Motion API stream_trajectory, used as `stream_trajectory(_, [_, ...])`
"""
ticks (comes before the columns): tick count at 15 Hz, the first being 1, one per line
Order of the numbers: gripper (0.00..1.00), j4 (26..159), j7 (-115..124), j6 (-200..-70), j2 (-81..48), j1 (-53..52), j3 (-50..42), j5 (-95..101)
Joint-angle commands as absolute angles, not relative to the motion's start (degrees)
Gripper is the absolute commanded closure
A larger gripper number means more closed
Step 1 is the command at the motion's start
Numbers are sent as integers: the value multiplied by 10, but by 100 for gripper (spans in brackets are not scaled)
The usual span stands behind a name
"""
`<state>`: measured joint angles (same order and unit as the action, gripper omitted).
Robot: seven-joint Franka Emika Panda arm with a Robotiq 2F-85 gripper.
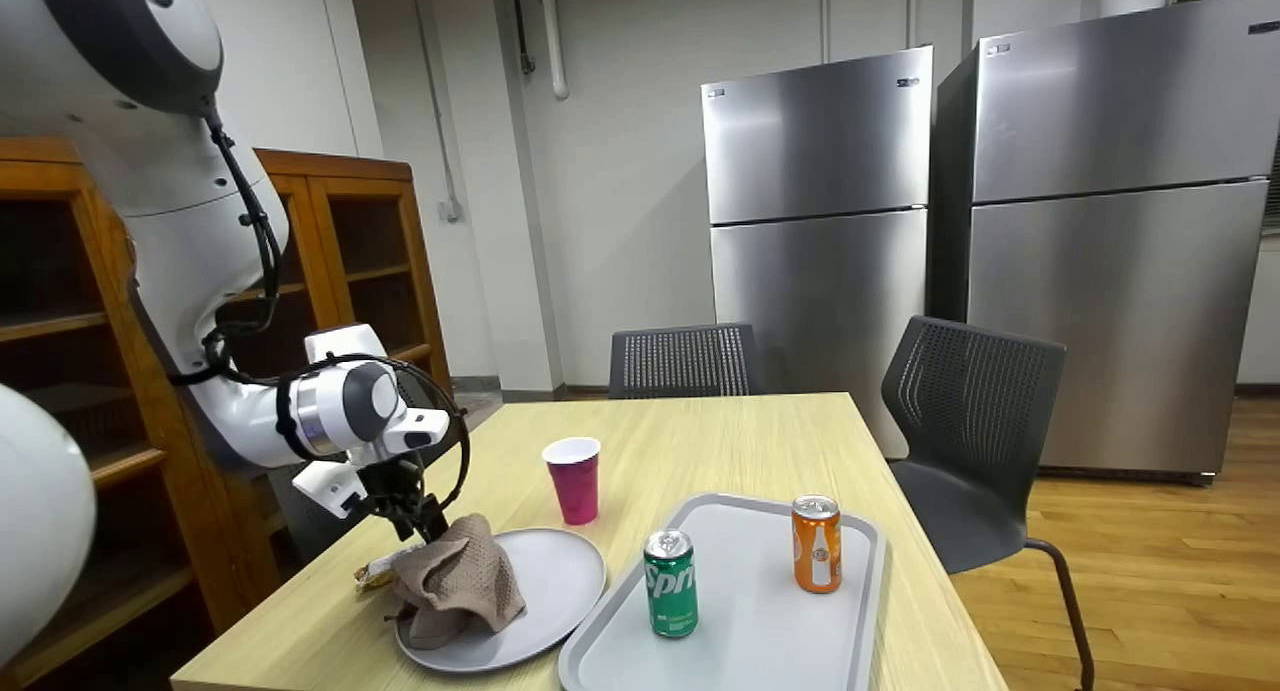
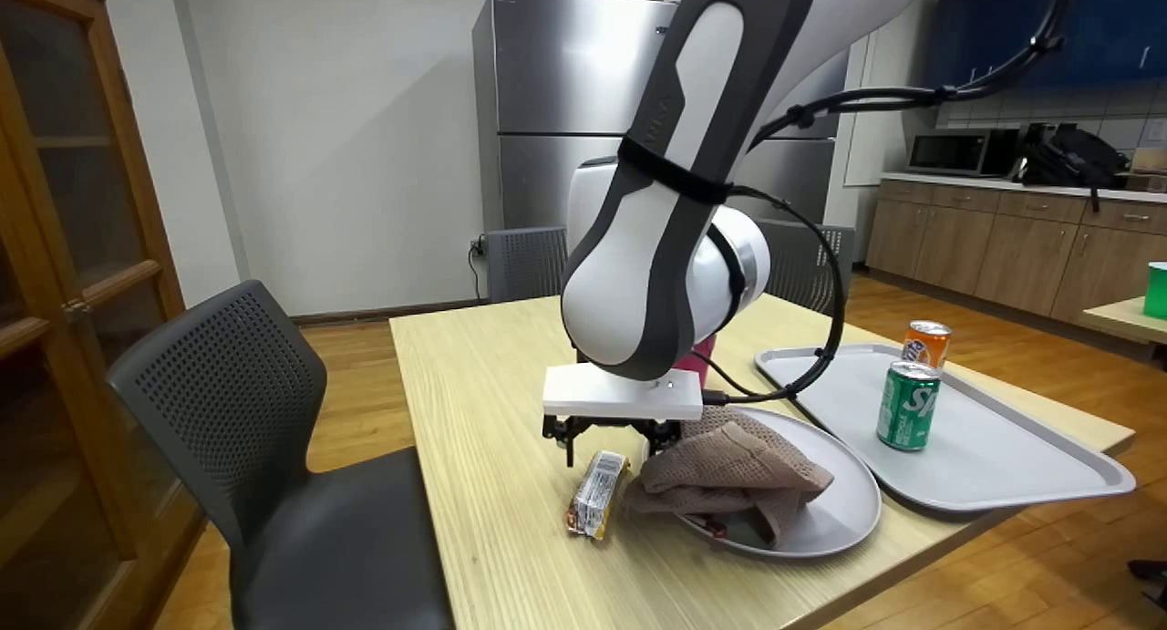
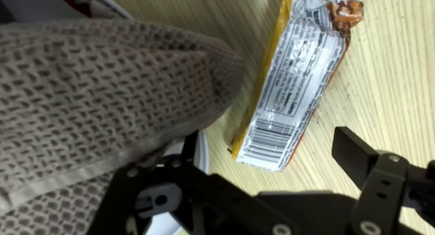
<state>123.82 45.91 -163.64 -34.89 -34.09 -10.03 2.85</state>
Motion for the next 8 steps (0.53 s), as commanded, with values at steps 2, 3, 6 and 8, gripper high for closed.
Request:
stream_trajectory(2, [0, 1265, 458, -1639, -305, -337, -117, 42])
stream_trajectory(3, [0, 1271, 458, -1643, -297, -337, -122, 44])
stream_trajectory(6, [0, 1287, 457, -1641, -278, -327, -127, 44])
stream_trajectory(8, [0, 1299, 456, -1650, -265, -320, -135, 49])
